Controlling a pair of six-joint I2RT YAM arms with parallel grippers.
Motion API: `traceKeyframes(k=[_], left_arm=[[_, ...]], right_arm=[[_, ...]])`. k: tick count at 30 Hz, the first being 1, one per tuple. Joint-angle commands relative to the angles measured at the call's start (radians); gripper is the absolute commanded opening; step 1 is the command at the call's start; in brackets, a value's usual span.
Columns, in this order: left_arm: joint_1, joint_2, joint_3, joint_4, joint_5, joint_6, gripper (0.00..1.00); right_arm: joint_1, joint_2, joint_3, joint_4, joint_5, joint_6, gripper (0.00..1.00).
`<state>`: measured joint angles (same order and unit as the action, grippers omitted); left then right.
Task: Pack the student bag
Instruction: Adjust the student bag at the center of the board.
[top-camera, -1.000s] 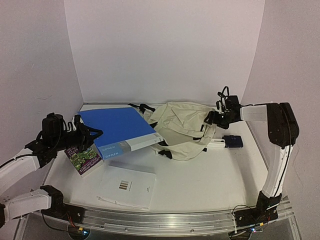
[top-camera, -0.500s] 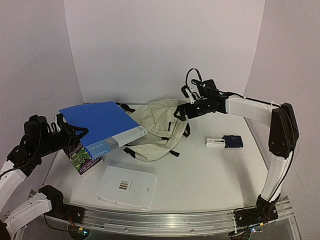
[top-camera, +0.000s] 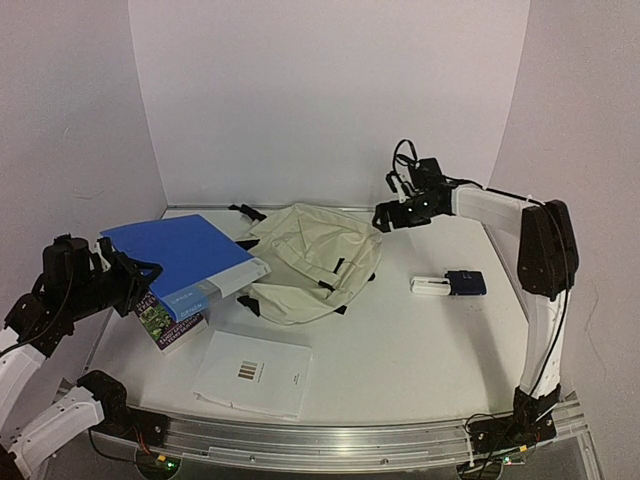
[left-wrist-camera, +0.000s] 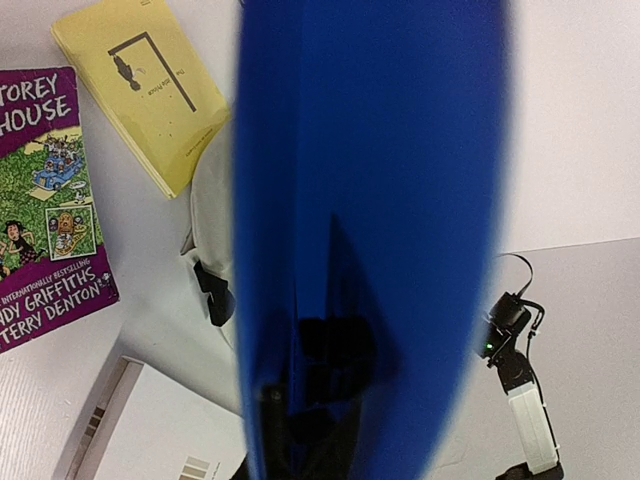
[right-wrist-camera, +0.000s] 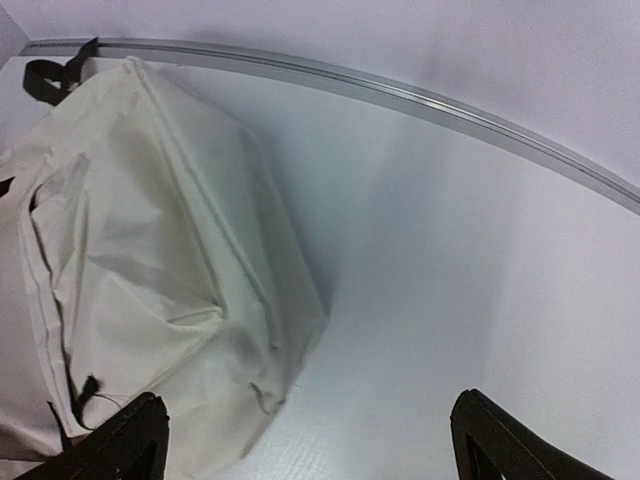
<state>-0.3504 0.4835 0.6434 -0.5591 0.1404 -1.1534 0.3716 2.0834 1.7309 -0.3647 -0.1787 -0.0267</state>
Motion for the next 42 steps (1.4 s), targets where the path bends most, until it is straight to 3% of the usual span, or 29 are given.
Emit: traceKeyframes(k=[1,4,6,10,12,15,21,22,24,25,27,35,42], left_arm=[[0.002,0.025,0.044,0.075,-0.005,0.002,0.0],[0.002,0.023,0.049,0.086,-0.002,0.005,0.0],[0.002,0.02,0.057,0.086,-0.003,0.009,0.0],[0.002,0.013,0.068,0.077,-0.007,0.012,0.0],[0.002,0.009,0.07,0.071,-0.008,0.012,0.0],[0.002,0.004,0.07,0.065,-0.008,0.018,0.0],[0.002,0.026,0.061,0.078,0.006,0.031,0.0],[0.002,0.031,0.06,0.084,0.012,0.032,0.0],[0.002,0.041,0.052,0.104,0.025,0.034,0.0],[0.002,0.045,0.049,0.112,0.029,0.033,0.0],[0.002,0.052,0.043,0.125,0.037,0.032,0.0],[0.002,0.051,0.049,0.132,0.042,0.039,0.0],[0.002,0.025,0.045,0.113,0.04,0.04,0.0]], right_arm=[[0.071,0.132,0.145,-0.004,-0.061,0.018,0.98],[0.072,0.227,0.218,-0.016,-0.047,0.014,0.97],[0.071,0.268,0.241,-0.019,-0.023,0.003,0.87],[0.058,0.292,0.235,-0.02,0.066,-0.019,0.46],[0.032,0.277,0.209,-0.02,0.068,-0.031,0.19],[-0.029,0.222,0.143,-0.02,0.04,-0.08,0.0],[-0.108,0.14,0.063,-0.025,0.059,-0.294,0.03],[-0.112,0.13,0.068,-0.028,0.071,-0.31,0.11],[-0.112,0.098,0.08,-0.031,0.057,-0.314,0.46],[-0.111,0.082,0.086,-0.035,0.034,-0.296,0.58],[-0.103,0.049,0.101,-0.042,-0.023,-0.244,0.69],[0.059,-0.037,0.121,-0.043,-0.2,-0.045,0.79],[0.206,0.049,0.167,-0.06,-0.324,0.068,0.78]])
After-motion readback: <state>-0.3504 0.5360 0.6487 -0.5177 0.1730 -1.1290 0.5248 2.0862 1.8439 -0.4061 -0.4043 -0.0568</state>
